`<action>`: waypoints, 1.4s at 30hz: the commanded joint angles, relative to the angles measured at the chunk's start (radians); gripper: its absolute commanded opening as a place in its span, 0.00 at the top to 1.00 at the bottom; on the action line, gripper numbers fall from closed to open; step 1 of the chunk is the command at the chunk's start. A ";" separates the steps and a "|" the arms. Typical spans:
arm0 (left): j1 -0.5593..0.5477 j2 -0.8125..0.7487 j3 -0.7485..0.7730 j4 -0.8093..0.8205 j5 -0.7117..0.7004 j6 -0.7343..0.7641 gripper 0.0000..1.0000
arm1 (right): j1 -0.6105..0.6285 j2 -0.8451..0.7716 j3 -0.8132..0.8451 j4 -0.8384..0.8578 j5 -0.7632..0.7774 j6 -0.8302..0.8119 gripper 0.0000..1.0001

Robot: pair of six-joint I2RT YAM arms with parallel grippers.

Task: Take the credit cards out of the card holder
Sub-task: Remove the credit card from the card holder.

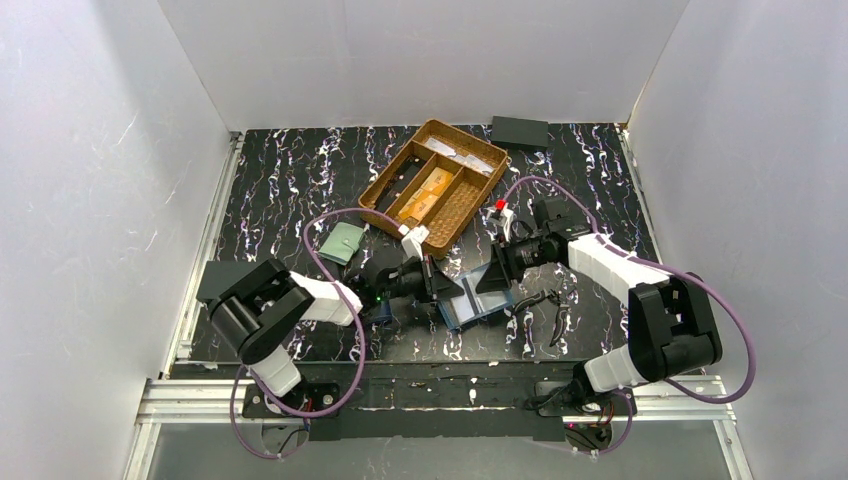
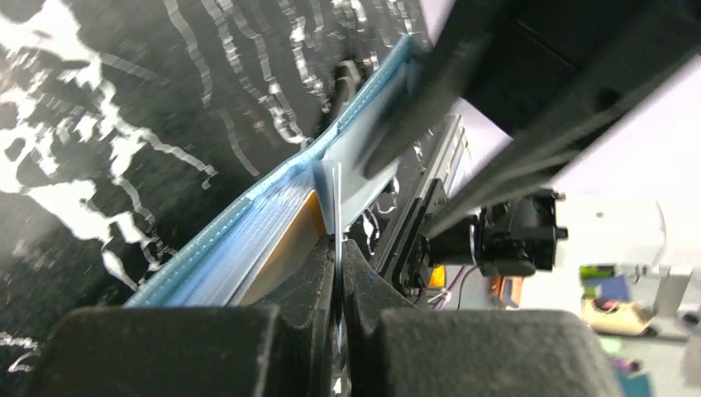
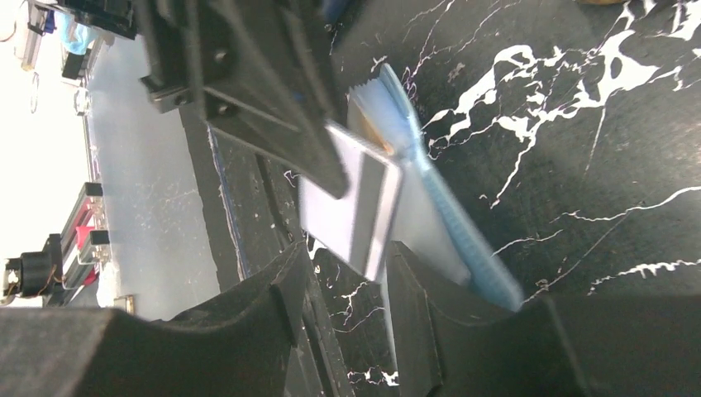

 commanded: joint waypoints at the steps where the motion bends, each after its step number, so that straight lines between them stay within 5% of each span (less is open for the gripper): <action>1: 0.006 -0.121 0.048 -0.009 0.103 0.231 1.00 | -0.015 -0.040 0.064 -0.107 -0.019 -0.043 0.51; 21: 0.005 -0.081 0.014 0.259 0.113 0.128 1.00 | -0.026 -0.020 0.025 -0.036 -0.139 0.066 0.53; 24: 0.005 -0.065 0.014 0.287 0.107 0.108 1.00 | -0.026 -0.024 0.010 0.010 -0.165 0.104 0.65; 28: 0.006 -0.059 0.010 0.292 0.100 0.098 1.00 | -0.027 -0.023 -0.004 0.048 -0.164 0.123 0.99; 35: 0.036 -0.068 -0.048 0.297 0.100 0.070 0.78 | -0.071 -0.008 -0.036 0.073 -0.170 0.104 0.99; 42: 0.052 0.006 -0.037 0.355 0.173 0.009 0.81 | -0.083 0.021 -0.042 0.089 -0.184 0.094 0.99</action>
